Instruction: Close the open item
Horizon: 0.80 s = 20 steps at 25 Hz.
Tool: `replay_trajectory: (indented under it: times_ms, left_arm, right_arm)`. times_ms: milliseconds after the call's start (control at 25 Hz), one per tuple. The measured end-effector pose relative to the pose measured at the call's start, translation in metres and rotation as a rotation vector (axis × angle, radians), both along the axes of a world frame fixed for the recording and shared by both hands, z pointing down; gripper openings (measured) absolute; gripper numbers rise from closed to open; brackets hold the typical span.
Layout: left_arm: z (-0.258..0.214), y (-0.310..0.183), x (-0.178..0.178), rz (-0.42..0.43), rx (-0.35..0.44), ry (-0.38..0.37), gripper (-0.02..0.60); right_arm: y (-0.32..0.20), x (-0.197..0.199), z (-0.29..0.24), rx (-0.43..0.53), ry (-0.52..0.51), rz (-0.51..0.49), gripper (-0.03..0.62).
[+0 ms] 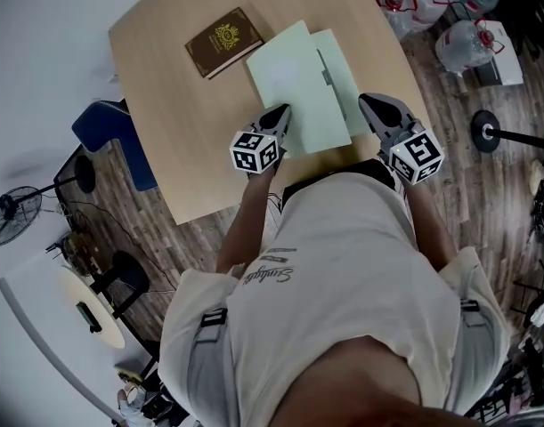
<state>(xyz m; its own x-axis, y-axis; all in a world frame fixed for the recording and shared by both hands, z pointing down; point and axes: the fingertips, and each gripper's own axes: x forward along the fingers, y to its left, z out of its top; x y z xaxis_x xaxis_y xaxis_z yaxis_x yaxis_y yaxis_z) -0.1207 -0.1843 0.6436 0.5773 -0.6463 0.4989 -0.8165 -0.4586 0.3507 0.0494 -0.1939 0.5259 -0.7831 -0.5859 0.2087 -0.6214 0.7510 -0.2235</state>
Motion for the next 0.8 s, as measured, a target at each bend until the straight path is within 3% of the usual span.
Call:
replay_trajectory:
  times_ms: [800]
  left_arm:
    - [0.028, -0.008, 0.034, 0.033, -0.073, -0.125, 0.015]
  right_arm:
    - [0.0, 0.044, 0.037, -0.07, 0.006, 0.032, -0.005]
